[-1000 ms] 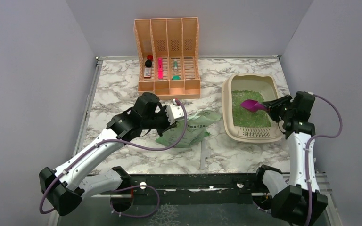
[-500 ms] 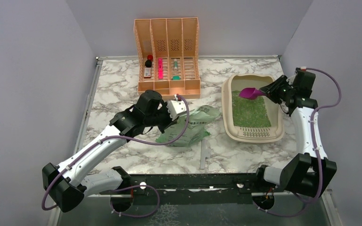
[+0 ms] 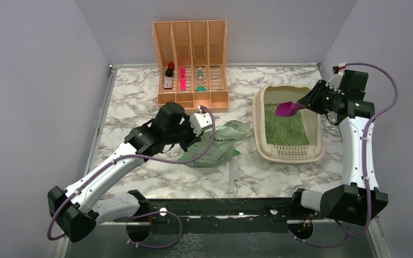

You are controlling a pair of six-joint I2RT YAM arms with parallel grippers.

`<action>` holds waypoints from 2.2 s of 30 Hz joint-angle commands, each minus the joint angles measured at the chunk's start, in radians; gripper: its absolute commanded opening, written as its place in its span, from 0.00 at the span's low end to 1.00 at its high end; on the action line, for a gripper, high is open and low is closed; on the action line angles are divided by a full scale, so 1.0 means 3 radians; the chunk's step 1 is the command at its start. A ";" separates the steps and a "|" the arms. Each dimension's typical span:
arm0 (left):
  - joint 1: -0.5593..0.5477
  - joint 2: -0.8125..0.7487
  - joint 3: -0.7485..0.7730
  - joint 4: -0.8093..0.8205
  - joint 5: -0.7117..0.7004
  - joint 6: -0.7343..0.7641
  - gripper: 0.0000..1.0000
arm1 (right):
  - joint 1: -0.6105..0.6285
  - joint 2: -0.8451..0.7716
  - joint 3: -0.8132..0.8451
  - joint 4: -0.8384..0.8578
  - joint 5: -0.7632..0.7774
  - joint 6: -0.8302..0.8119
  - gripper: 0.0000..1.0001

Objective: Fill the litter box with clean litter
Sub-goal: 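Pour the cat litter into the litter box, then scoop the cat litter from the cat litter bag.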

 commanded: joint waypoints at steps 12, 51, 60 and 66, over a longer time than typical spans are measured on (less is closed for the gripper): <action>-0.0002 -0.0148 0.0169 -0.0021 -0.0074 0.0085 0.00 | 0.0001 -0.0401 0.0779 -0.0647 -0.1591 0.0095 0.01; -0.0007 -0.0013 0.0324 -0.0038 -0.0117 0.0098 0.00 | 0.0498 -0.0459 0.0487 -0.0969 -0.1827 -0.0008 0.01; -0.0004 0.0011 0.0337 -0.0039 -0.0044 0.0101 0.00 | 0.0566 -0.0369 0.0480 -0.1045 -0.1513 -0.0092 0.01; -0.0002 0.0029 0.0341 -0.0035 0.0039 0.0110 0.00 | 0.0727 -0.0267 0.0527 -0.1066 -0.1461 -0.0074 0.01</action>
